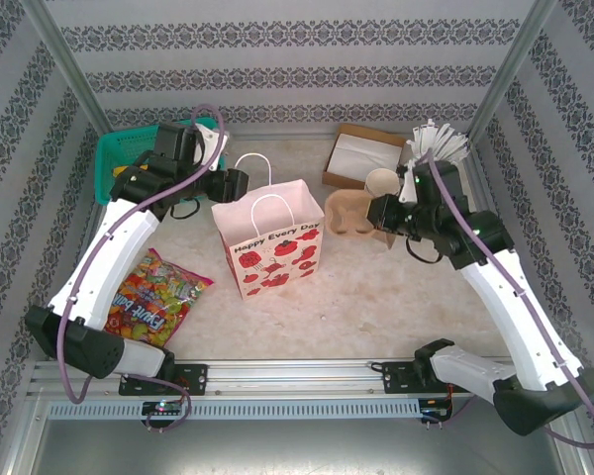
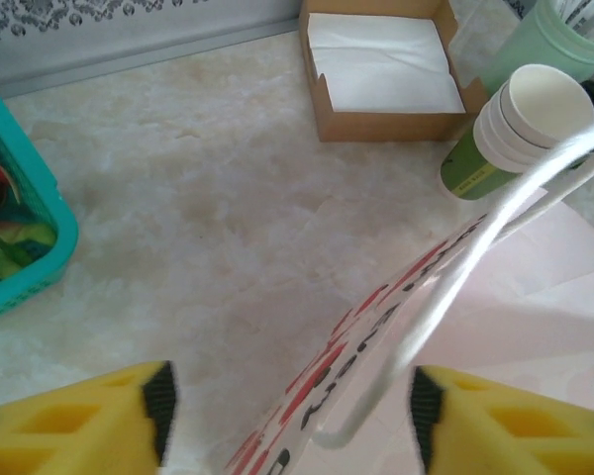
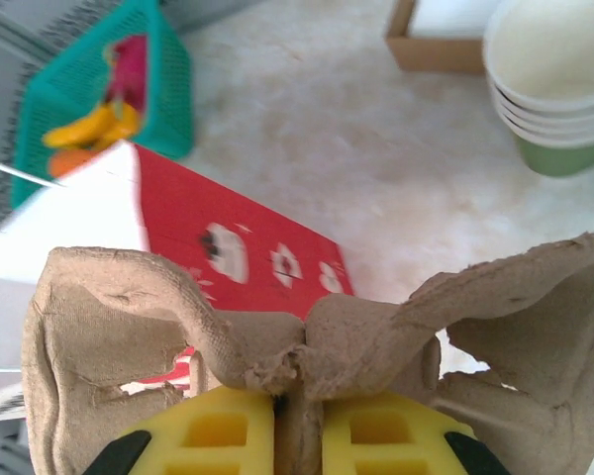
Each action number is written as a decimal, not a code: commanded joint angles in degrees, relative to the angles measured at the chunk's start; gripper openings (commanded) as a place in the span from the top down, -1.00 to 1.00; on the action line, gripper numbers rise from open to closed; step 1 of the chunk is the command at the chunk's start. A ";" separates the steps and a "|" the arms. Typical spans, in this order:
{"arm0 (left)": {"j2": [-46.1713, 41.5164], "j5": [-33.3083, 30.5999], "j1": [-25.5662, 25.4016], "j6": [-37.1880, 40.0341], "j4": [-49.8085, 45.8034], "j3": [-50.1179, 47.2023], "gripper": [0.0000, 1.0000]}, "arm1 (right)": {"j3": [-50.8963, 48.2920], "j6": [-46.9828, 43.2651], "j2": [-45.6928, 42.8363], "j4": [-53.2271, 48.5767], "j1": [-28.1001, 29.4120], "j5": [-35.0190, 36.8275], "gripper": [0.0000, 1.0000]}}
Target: Pack the takeout coffee
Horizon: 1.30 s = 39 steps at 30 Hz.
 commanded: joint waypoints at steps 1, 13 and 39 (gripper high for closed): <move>0.55 -0.08 0.55 1.36 3.82 1.86 -0.02 | 6.31 0.02 3.07 -0.16 -0.77 -5.41 0.80; 0.54 5.09 0.49 1.14 4.67 1.25 0.98 | 22.62 11.29 19.12 15.02 2.67 -22.03 0.79; 1.75 6.25 0.53 -1.55 5.33 1.50 1.00 | 17.52 14.91 28.25 18.95 6.38 -30.42 0.72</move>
